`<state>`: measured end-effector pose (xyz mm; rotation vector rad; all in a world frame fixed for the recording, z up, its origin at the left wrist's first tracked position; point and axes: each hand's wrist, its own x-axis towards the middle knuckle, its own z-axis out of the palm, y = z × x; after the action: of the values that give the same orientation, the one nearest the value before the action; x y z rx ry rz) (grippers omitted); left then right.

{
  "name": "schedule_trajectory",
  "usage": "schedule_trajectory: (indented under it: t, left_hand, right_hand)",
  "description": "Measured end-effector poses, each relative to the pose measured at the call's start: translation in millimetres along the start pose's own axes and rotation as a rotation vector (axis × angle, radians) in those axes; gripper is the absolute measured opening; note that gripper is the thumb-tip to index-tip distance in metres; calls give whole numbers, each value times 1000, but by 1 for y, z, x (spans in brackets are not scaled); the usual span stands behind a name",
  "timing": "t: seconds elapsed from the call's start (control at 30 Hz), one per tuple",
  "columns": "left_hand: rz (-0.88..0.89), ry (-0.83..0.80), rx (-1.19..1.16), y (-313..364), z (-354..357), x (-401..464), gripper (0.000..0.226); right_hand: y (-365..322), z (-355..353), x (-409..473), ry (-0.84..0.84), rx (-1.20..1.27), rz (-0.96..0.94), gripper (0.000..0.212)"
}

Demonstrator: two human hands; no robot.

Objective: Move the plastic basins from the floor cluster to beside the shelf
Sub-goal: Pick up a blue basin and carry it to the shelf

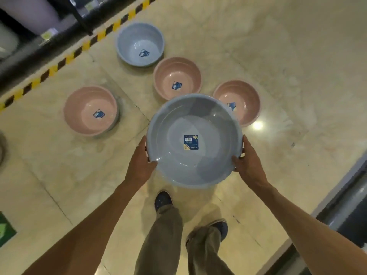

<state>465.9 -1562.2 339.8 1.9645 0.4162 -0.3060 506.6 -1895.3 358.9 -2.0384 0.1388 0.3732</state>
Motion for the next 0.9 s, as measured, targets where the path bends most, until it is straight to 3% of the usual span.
schedule_trajectory:
  t: [0.17, 0.23, 0.47, 0.7, 0.9]
  left_hand:
    - [-124, 136, -90, -26, -86, -1, 93]
    - [-136, 180, -122, -34, -119, -2, 93]
    - [-264, 349, -205, -49, -223, -10, 88]
    - [-385, 491, -244, -77, -290, 17, 91]
    - [-459, 522, -235, -117, -324, 72, 100]
  right_hand:
    - [-66, 61, 61, -107, -197, -116, 47]
    - [-82, 87, 83, -170, -302, -105, 60]
    - [-179, 186, 130, -362, -246, -214, 57]
    - [-226, 280, 206, -534, -318, -281, 63]
    - [-239, 351, 281, -587, -422, -310, 82]
